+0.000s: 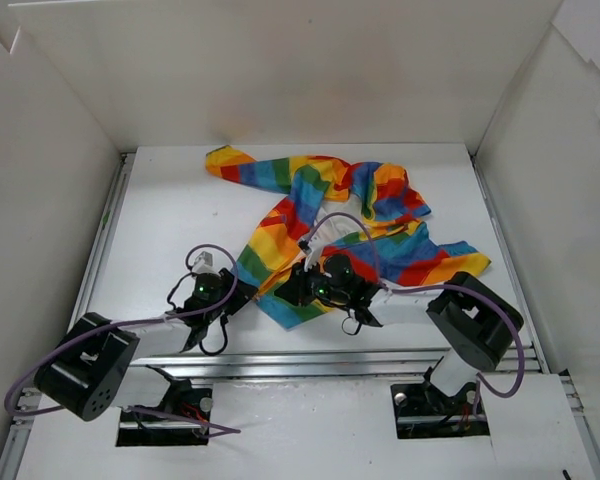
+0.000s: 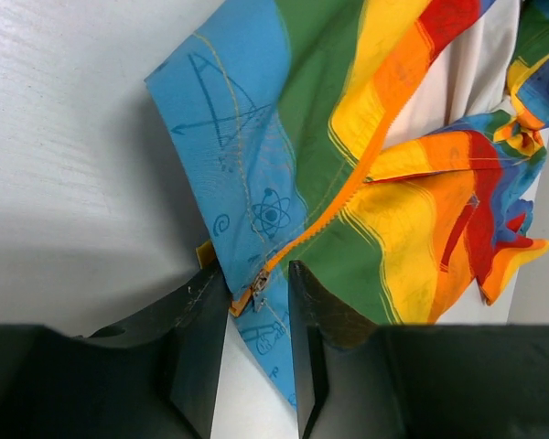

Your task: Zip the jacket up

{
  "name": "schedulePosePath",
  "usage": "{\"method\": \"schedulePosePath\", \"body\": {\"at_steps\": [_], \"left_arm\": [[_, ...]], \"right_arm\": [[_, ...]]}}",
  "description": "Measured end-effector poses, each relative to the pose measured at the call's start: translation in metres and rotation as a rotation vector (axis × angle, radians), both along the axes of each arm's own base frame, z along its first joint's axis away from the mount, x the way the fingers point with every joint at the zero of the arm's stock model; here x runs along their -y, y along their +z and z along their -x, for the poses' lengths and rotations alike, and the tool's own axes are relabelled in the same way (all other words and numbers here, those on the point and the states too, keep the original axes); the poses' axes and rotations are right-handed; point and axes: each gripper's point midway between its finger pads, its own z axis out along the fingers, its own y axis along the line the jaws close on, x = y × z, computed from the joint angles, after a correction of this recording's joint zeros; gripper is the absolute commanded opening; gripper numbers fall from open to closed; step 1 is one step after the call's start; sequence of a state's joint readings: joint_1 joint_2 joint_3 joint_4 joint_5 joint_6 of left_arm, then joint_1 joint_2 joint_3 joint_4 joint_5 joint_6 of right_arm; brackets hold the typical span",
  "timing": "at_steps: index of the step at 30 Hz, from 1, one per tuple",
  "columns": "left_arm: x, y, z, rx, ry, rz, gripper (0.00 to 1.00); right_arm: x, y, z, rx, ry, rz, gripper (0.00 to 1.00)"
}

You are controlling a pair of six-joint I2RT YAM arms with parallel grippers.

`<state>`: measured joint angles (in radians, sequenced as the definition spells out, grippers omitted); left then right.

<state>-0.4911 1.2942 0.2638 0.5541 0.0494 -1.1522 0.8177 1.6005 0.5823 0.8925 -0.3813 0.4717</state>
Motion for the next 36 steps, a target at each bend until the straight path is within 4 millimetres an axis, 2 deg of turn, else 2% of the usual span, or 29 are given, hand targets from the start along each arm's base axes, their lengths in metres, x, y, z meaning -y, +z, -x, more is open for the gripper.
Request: {"method": "schedulePosePath", "body": {"at_steps": [2,10,16,20,21,25,26,27,30,33,36], "left_arm": [[0.001,-0.005,0.0,-0.009,-0.003,-0.003,0.29],[0.007,-0.003,-0.008,0.02,-0.01,0.022,0.31],[0.012,-0.005,-0.013,0.033,-0.011,0.05,0.23],[0.015,-0.006,-0.012,0.033,-0.012,0.069,0.12],[0.016,-0.006,-0.012,0.034,-0.014,0.073,0.12],[0.016,-0.005,-0.01,0.036,-0.016,0.08,0.13],[0.017,-0.004,-0.01,0.036,-0.017,0.085,0.17],[0.016,-0.003,-0.009,0.038,-0.017,0.087,0.2],[0.016,0.003,-0.006,0.042,-0.015,0.101,0.25],[0.015,0.011,-0.005,0.052,-0.014,0.112,0.26],[0.015,0.017,-0.004,0.061,-0.013,0.119,0.22]], "right_arm": [[0.0,0.0,0.0,0.0,0.0,0.0,0.12],[0.0,0.0,-0.001,0.0,-0.002,0.0,0.12],[0.004,0.0,-0.006,-0.007,-0.021,-0.003,0.12],[0.006,0.0,-0.008,-0.008,-0.028,-0.003,0.12],[0.006,0.0,-0.008,-0.008,-0.028,-0.003,0.12],[0.006,0.0,-0.009,-0.01,-0.03,-0.004,0.13],[0.006,0.0,-0.009,-0.01,-0.03,-0.004,0.15],[0.006,0.0,-0.009,-0.012,-0.03,-0.005,0.22],[0.006,0.0,-0.008,-0.018,-0.029,-0.007,0.29],[0.005,0.0,-0.006,-0.026,-0.023,-0.012,0.28],[0.004,0.0,-0.004,-0.035,-0.013,-0.014,0.24]]}}
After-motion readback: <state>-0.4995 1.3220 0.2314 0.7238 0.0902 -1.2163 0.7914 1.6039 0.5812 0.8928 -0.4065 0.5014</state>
